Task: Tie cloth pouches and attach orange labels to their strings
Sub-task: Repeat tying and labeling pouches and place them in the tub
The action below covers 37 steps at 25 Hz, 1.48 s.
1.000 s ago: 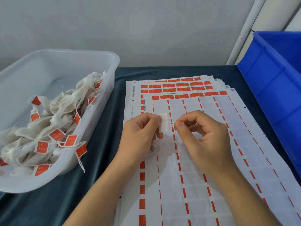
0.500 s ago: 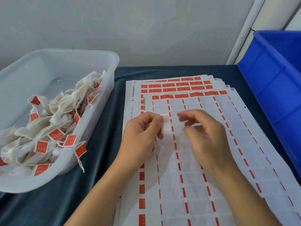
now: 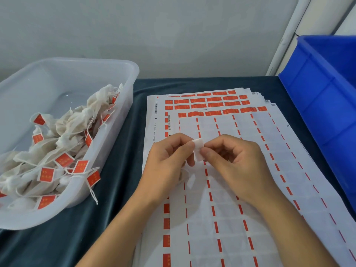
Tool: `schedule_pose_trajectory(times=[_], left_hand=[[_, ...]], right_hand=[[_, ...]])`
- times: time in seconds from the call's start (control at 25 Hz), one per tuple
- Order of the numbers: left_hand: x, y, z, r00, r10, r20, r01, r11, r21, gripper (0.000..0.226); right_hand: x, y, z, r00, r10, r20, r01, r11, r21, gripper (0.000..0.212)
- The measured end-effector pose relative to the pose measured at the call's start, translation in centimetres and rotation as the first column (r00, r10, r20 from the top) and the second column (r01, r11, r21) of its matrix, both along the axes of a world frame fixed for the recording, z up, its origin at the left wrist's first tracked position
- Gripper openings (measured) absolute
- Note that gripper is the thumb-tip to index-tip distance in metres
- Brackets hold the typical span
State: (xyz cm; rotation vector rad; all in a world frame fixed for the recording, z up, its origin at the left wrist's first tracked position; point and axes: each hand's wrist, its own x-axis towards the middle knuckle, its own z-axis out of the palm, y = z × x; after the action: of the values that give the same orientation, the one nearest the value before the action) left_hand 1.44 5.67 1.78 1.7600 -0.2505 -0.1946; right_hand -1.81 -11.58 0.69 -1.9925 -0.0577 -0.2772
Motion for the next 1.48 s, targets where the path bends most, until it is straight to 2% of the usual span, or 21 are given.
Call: schedule_pose_trajectory(times=[0.08, 0.12, 0.24, 0.28, 0.4, 0.64, 0.88, 1.04, 1.28, 1.4, 1.48], left_hand=[[0.1, 0.2, 0.3, 0.998, -0.012, -0.064, 0.005, 0.994, -0.107, 0.031], [0.2, 0.2, 0.4, 0.997, -0.011, -0.081, 0.002, 0.994, -0.113, 0.036], [0.4, 0.4, 0.6, 0.997, -0.014, -0.075, 0.017, 0.999, 0.047, 0.041], [0.4, 0.4, 0.8, 0.993, -0.026, -0.117, 0.031, 0.999, 0.04, 0.04], [0.3, 0.7, 1.2, 0.97, -0.076, -0.233, 0.055, 0.994, -0.092, 0.043], [0.6, 0.8, 1.0, 0.975, -0.094, -0.203, 0.095, 0.995, -0.006, 0.021], [0.8, 1.0, 0.5, 0.979, -0.122, -0.161, 0.129, 0.991, 0.031, 0.015], [0.9, 1.2, 0.3, 0.981, -0.125, -0.149, 0.138, 0.988, 0.075, 0.014], [0.9, 1.2, 0.4, 0.978, -0.133, -0.158, 0.149, 0.984, 0.096, 0.013], [0.9, 1.2, 0.4, 0.979, -0.129, -0.156, 0.146, 0.984, 0.104, 0.015], [0.9, 1.1, 0.4, 0.978, -0.134, -0.162, 0.15, 0.984, 0.091, 0.016]], right_hand=[[0.0, 0.1, 0.1, 1.0, -0.008, 0.025, 0.008, 1.0, 0.0, 0.017], [0.0, 0.1, 0.2, 0.999, -0.012, 0.037, 0.012, 1.0, 0.006, 0.017], [-0.2, 0.2, 0.5, 0.997, 0.01, 0.074, -0.011, 1.0, 0.01, 0.011], [-0.2, 0.2, 0.6, 0.996, 0.023, 0.083, -0.023, 1.0, 0.002, 0.009], [-0.3, 0.3, 0.8, 0.994, 0.047, 0.098, -0.044, 0.999, -0.029, 0.013], [-0.3, -0.8, 1.2, 0.994, 0.067, 0.09, -0.057, 0.993, -0.106, 0.012], [-0.4, -1.3, 1.5, 0.997, 0.07, 0.046, -0.063, 0.988, -0.142, 0.02], [-0.4, -1.7, 1.4, 0.999, 0.051, 0.015, -0.049, 0.989, -0.136, 0.016], [-0.4, -1.6, 1.4, 0.998, 0.064, -0.02, -0.065, 0.995, -0.071, 0.017], [-0.4, -1.7, 1.3, 0.996, 0.088, -0.032, -0.087, 0.996, 0.003, 0.004], [-0.5, -1.7, 1.3, 0.994, 0.102, -0.034, -0.101, 0.995, 0.024, 0.012]])
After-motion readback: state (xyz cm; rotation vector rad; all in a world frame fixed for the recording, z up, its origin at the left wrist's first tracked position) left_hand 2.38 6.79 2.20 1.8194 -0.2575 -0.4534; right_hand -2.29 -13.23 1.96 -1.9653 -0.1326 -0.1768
